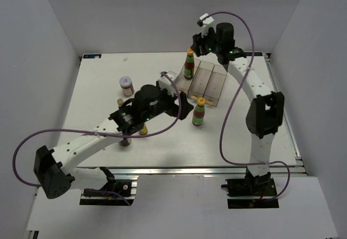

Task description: Organize the condiment bottles

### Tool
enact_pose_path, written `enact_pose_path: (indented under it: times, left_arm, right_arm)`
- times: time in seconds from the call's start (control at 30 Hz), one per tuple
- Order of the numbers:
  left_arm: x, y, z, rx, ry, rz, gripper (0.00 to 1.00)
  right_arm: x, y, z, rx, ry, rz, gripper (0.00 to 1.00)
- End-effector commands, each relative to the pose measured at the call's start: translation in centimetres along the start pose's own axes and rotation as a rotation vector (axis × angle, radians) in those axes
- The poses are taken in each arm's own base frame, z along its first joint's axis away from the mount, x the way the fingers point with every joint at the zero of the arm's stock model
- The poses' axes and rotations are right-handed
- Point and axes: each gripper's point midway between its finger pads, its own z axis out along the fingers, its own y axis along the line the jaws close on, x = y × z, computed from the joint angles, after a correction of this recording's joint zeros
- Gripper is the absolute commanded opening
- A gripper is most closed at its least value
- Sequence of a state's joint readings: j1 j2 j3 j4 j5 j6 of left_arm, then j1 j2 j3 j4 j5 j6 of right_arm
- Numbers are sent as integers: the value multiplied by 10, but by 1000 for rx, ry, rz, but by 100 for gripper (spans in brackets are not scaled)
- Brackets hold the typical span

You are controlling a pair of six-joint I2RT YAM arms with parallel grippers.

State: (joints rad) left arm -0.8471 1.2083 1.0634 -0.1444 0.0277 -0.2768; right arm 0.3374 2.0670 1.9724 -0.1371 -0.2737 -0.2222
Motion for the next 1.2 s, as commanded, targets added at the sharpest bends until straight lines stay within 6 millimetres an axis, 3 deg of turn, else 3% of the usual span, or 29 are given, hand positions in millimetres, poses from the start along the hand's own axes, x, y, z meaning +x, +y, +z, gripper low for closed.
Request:
enact_pose_path:
  times: [0.0,0.03,0.07,0.1,0.13,0.17,0.2,0.27,0.3,0.33,0.53,0.7,0.87,1.0,1.17]
  left_arm:
    - [-4,-6,9,-146,-3,11,95]
    - [-3,-4,13,-195,-6,13,94]
    - [-1,-7,16,-216,-1,15,94]
    - [5,-16,24,-224,21,19,94]
    - [8,-15,28,-251,27,19,94]
    - [9,-11,31,-295,26,22,94]
    - [21,-9,41,-320,61,34,94]
    - [13,-9,50,-353,49,39,95]
    - [16,-10,54,-367,66,51,95]
    - [15,-12,65,-382,74,58,96]
    - [35,5,90,-545,147,124,98]
    - [40,3,106,-547,158,142,98]
    - [52,12,122,-568,194,151,98]
    - [59,22,129,-557,207,117,89]
    - [58,21,130,-523,208,88,63]
  right_arm:
    - [-31,-14,-58,74,-38,93,43]
    - [-48,-12,-81,82,-74,124,26]
    - [-28,-7,-89,67,-37,164,4]
    - [-21,-15,-103,80,-25,197,0]
    - [-33,-11,-126,73,-55,208,0]
    - [-30,-4,-137,33,-55,258,4]
    - [-2,-7,-147,34,-13,313,12]
    - [-8,6,-178,-23,-46,338,36]
    - [15,8,-185,-19,-10,370,44]
    - [7,15,-200,-34,-37,357,48]
    - [24,36,-234,-44,-43,365,52]
    - [30,48,-246,-67,-57,405,52]
    - [37,48,-252,-36,-70,420,52]
    - [41,51,-255,-43,-80,435,52]
    - [45,39,-263,-9,-88,448,52]
